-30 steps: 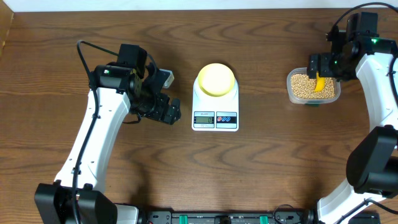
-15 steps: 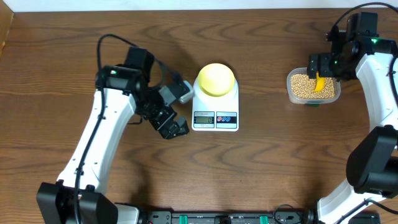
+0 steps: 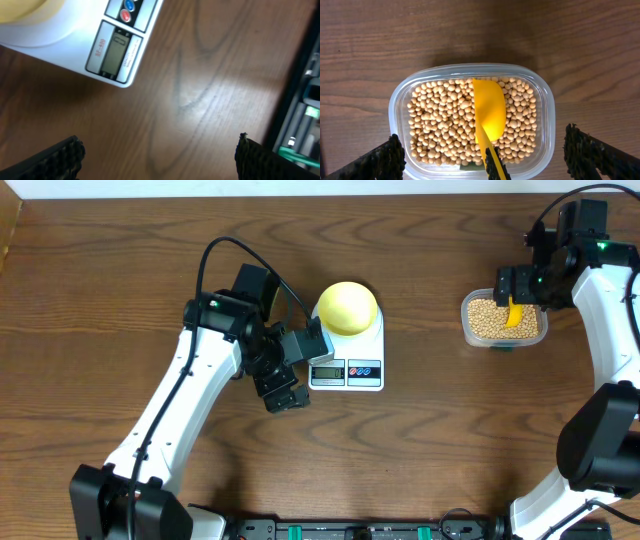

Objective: Scoop item into bowl and weigh 50g on scale
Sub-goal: 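Move the left gripper down to the front of the scale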

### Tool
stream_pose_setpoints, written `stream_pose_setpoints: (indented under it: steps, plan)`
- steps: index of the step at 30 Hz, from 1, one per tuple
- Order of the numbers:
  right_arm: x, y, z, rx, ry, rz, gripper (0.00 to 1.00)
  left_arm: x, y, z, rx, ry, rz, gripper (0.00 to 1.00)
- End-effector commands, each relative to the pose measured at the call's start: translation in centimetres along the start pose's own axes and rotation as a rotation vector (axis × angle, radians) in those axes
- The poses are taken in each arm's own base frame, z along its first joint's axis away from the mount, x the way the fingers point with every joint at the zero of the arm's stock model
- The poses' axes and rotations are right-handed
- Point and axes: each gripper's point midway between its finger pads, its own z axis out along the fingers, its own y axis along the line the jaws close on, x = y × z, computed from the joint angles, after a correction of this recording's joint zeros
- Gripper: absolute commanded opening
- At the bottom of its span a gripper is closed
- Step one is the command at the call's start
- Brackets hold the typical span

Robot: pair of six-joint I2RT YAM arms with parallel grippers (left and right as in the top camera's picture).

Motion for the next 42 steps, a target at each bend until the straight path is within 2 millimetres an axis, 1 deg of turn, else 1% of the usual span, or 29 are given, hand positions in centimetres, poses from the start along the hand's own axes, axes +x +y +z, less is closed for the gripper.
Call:
stream_pose_setpoints:
  steps: [1, 3, 5, 10, 13, 15, 17, 21, 26, 28, 32, 37, 42]
  plan:
    - [-0.8, -0.2, -1.3, 0.012, -0.037, -0.01, 0.99, 0.3, 0.9, 0.7, -0.027, 0.019, 0.027, 0.98]
    - [-0.8, -0.2, -1.3, 0.012, -0.037, -0.01, 0.99, -0.2, 1.6, 0.9, -0.056, -0.003, 0.041, 0.98]
    - [-0.8, -0.2, -1.3, 0.012, -0.037, -0.009, 0.99, -0.2, 1.9, 1.1, -0.064, -0.008, 0.045, 0.98]
    - [-0.8, -0.2, -1.3, 0.012, -0.037, -0.01, 0.99, 1.1, 0.9, 2.5, -0.018, 0.02, 0.158, 0.98]
    - [-0.8, -0.2, -1.3, 0.012, -0.037, -0.01, 0.99, 1.9, 0.4, 3.7, 0.005, 0.024, 0.152, 0.98]
    - [-0.8, -0.2, -1.3, 0.012, -0.037, -0.01, 0.99, 2.0, 0.0, 4.4, 0.024, 0.016, 0.152, 0.98]
    - [-0.8, -0.2, -1.3, 0.012, -0.037, -0.01, 0.99, 1.7, -0.4, 4.7, 0.037, -0.006, 0.16, 0.98]
    - [-0.8, -0.2, -1.3, 0.012, -0.037, -0.01, 0.99, 0.0, -1.1, 5.0, 0.054, -0.062, 0.199, 0.98]
    - [-0.8, -0.2, -1.3, 0.012, -0.037, -0.01, 0.99, -1.6, -1.8, 5.6, 0.05, -0.081, 0.231, 0.98]
    - [-0.8, -0.2, -1.3, 0.012, -0.037, -0.01, 0.99, -2.1, -2.4, 5.9, 0.057, -0.08, 0.256, 0.98]
    - [-0.8, -0.2, -1.3, 0.012, -0.037, -0.01, 0.99, -2.5, -3.4, 6.3, 0.069, -0.065, 0.291, 0.98]
    - [-0.8, -0.2, -1.3, 0.012, -0.037, -0.01, 0.99, -2.9, -4.1, 6.5, 0.083, -0.065, 0.293, 0.98]
    - [-0.8, -0.2, -1.3, 0.012, -0.037, -0.01, 0.99, -3.9, -5.7, 6.8, 0.118, -0.085, 0.335, 0.98]
